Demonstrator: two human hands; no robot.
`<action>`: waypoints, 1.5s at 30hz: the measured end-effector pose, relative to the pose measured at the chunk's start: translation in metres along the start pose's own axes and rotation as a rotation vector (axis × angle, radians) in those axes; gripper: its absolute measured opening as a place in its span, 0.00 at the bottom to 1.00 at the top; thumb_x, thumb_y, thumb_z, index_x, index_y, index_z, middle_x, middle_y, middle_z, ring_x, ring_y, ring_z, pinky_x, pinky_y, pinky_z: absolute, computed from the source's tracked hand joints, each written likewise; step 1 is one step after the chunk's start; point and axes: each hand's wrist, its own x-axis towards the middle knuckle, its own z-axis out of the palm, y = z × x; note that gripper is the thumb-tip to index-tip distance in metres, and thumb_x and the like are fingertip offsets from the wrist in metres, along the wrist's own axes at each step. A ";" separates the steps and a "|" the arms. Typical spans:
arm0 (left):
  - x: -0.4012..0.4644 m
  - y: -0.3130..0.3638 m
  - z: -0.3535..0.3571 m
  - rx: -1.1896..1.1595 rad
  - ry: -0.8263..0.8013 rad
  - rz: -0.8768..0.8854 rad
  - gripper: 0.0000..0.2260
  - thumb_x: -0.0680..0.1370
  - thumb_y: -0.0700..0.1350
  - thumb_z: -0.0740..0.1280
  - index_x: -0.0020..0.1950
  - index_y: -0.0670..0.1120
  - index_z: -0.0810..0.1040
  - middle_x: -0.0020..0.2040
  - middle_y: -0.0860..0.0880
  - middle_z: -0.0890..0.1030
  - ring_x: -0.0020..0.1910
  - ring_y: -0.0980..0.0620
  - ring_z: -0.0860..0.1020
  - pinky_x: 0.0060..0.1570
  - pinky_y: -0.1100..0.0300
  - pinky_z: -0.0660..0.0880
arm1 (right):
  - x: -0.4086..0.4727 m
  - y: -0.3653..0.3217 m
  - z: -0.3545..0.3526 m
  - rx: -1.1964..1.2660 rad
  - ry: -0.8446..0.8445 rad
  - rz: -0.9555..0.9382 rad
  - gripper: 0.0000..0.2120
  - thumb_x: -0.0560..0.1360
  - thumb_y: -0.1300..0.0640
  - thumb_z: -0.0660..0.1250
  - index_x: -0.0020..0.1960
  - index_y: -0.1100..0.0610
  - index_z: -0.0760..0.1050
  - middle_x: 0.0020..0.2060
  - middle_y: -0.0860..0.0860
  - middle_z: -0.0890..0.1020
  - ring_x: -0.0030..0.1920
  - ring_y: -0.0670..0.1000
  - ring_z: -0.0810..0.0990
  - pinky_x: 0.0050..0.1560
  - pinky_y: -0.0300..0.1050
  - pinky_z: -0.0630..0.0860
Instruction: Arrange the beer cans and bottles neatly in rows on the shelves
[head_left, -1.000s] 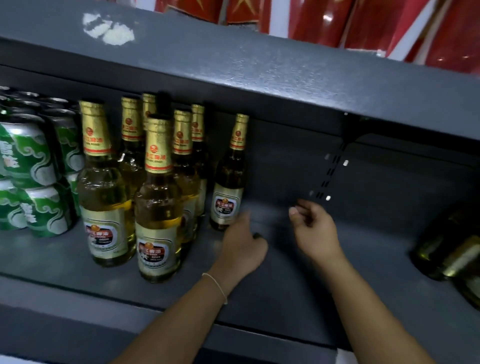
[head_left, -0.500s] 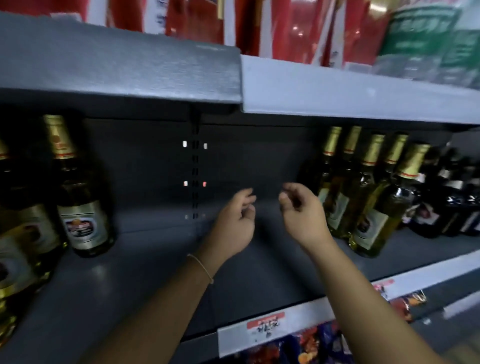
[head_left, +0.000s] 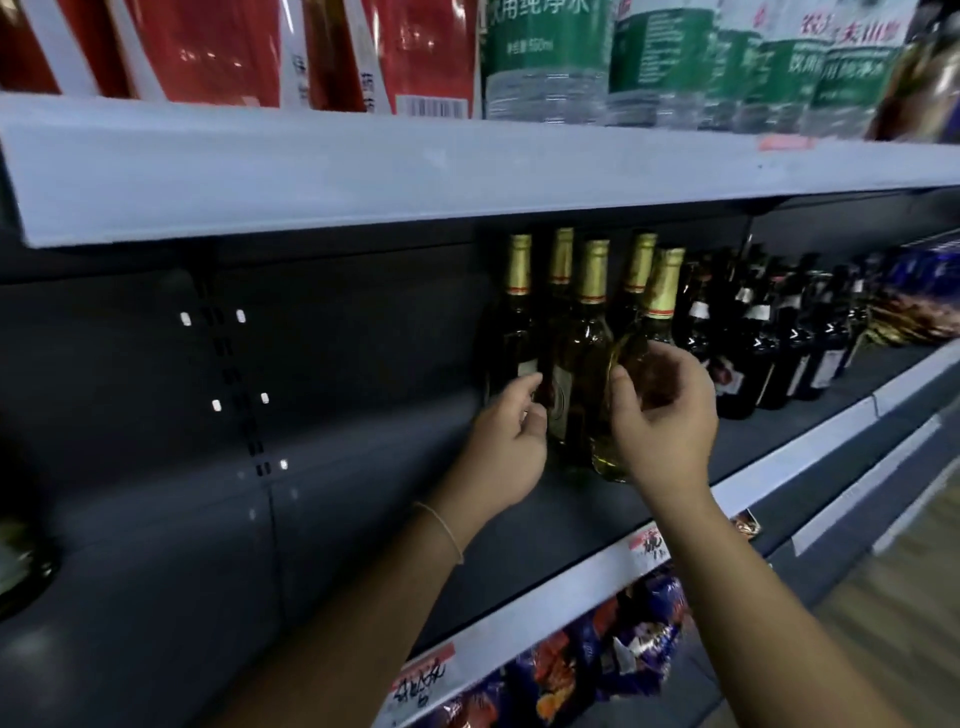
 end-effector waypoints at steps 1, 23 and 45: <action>0.002 0.002 0.005 0.015 -0.002 0.006 0.18 0.83 0.43 0.57 0.73 0.49 0.67 0.71 0.48 0.71 0.69 0.53 0.70 0.70 0.55 0.67 | 0.001 0.005 -0.003 -0.050 0.038 -0.009 0.19 0.74 0.55 0.73 0.62 0.58 0.74 0.55 0.51 0.76 0.56 0.48 0.75 0.57 0.36 0.72; -0.005 -0.024 0.009 0.088 0.018 -0.112 0.19 0.83 0.44 0.58 0.74 0.51 0.66 0.72 0.50 0.70 0.69 0.54 0.69 0.62 0.65 0.64 | 0.002 0.067 0.008 -0.095 -0.090 0.291 0.40 0.63 0.51 0.82 0.68 0.56 0.66 0.61 0.53 0.76 0.60 0.52 0.76 0.58 0.45 0.73; -0.049 -0.029 -0.108 -0.004 0.274 -0.043 0.16 0.82 0.43 0.60 0.70 0.45 0.72 0.67 0.50 0.76 0.63 0.59 0.73 0.61 0.68 0.67 | -0.095 -0.044 0.047 0.212 -0.595 0.295 0.28 0.64 0.55 0.82 0.59 0.47 0.75 0.50 0.43 0.84 0.49 0.39 0.82 0.51 0.42 0.80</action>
